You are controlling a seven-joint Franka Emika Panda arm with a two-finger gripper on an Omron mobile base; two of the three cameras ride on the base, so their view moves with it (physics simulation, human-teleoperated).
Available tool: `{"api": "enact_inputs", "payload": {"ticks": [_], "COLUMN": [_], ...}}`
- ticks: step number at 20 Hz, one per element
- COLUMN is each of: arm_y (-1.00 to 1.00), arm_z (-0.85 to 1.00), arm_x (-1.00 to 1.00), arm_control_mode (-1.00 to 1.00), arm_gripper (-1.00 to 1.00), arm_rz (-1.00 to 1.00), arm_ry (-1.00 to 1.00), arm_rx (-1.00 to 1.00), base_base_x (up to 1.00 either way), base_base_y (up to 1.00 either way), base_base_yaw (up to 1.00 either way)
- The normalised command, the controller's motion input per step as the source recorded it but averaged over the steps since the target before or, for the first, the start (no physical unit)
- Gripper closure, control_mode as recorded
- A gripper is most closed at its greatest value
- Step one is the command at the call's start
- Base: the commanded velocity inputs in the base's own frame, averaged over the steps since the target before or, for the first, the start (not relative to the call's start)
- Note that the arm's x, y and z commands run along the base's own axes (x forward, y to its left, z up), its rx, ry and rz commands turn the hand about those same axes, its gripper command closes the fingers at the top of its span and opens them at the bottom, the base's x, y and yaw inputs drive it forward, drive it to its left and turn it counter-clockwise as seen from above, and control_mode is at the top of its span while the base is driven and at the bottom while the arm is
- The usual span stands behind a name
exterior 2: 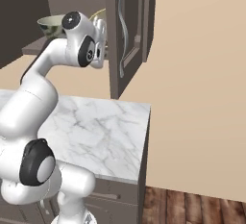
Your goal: Open the cabinet. Pick the bowls from the counter and place them in the cabinet. Then close the cabinet.
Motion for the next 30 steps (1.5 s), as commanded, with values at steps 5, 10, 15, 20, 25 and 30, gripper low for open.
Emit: {"api": "enact_inputs", "payload": {"ticks": [5,10,15,20,25,30], "arm_y": [0.00,0.00,0.00,0.00,0.13,0.00], "arm_z": [0.22,0.27,0.33,0.30,0.60,0.83], "arm_x": [-0.39,-0.15,-0.50,-0.90,-1.00,-1.00], "arm_control_mode": [-1.00,-1.00,-1.00,-1.00,-1.00,-1.00], "arm_gripper": [-1.00,-1.00,-1.00,-1.00,-1.00,-1.00], "arm_rz": [0.00,0.00,0.00,0.00,0.00,0.00], "arm_ry": [-0.18,-0.18,-0.23,-0.13,-0.01,0.07], "arm_rx": [0.00,0.00,0.00,0.00,0.00,0.00], "base_base_x": [0.00,0.00,0.00,0.00,0.00,0.00], "base_base_y": [0.00,0.00,0.00,0.00,0.00,0.00], "base_base_yaw": [0.00,0.00,0.00,0.00,0.00,0.00]}}
